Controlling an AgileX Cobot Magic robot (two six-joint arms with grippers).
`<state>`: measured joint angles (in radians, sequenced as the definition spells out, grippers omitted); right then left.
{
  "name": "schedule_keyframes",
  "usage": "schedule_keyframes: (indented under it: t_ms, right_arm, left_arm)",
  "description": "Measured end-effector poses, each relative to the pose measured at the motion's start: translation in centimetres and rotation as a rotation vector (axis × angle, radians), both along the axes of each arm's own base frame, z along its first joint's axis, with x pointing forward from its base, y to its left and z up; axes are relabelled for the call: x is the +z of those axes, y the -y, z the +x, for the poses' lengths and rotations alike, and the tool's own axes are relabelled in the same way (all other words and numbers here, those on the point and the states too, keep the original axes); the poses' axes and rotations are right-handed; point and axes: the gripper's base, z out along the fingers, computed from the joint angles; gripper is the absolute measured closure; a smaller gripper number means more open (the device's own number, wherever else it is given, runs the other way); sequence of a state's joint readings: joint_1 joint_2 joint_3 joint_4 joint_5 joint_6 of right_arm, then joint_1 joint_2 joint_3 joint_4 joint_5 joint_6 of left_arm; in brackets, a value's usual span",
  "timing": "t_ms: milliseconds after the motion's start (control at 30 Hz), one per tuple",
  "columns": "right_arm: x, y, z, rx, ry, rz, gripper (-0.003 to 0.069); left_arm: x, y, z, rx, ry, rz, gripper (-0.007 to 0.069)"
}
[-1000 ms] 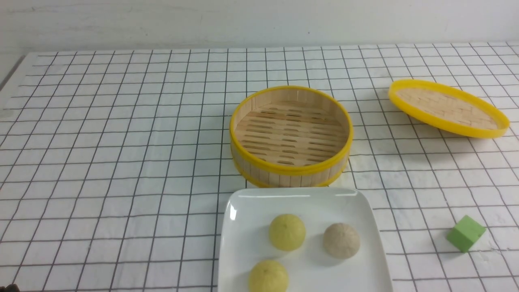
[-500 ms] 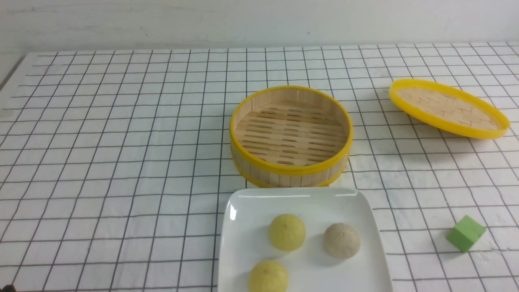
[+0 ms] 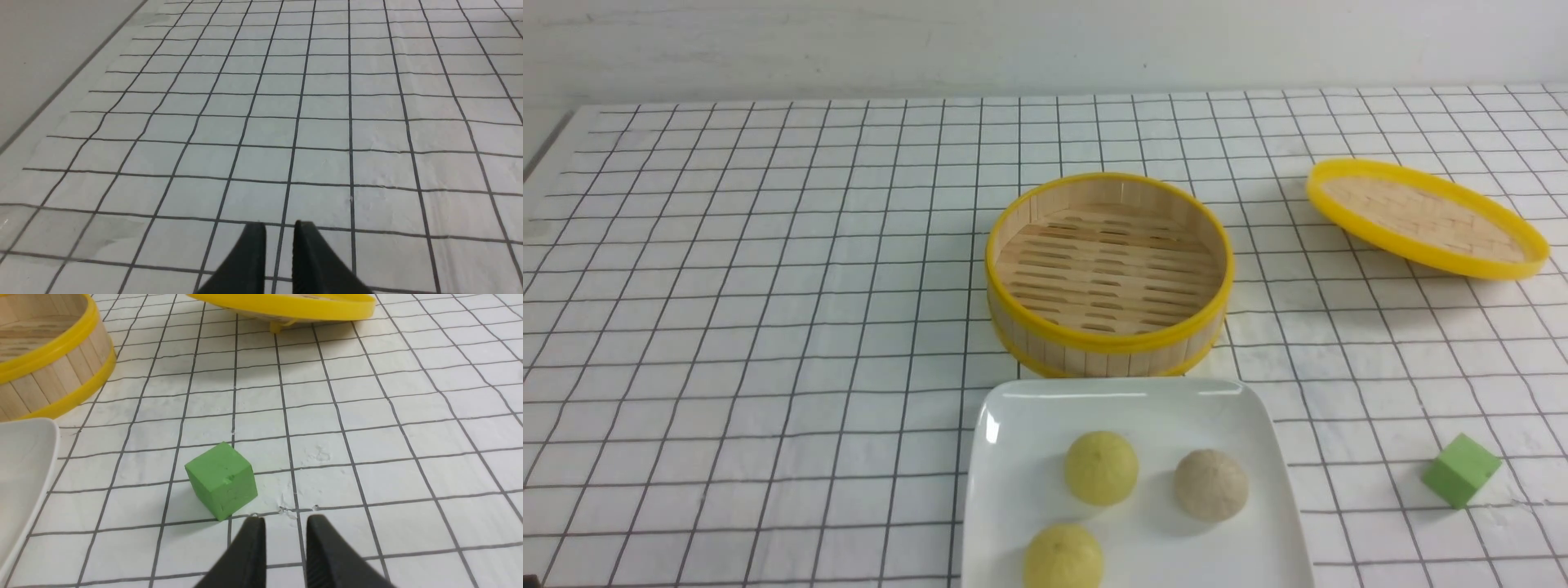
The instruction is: Put the steamed buns into the plate on the white-black tablecloth.
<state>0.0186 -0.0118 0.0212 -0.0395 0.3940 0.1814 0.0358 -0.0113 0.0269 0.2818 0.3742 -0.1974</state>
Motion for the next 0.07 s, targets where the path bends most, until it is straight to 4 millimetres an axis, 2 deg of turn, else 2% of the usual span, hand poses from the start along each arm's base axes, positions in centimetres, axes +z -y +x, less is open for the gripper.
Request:
schedule_keyframes:
  t_ms: [67]
  right_arm:
    - [0.00, 0.00, 0.00, 0.000, 0.000, 0.000, 0.0486]
  left_arm:
    - [0.00, -0.03, 0.00, 0.001, -0.001, 0.007, 0.0497]
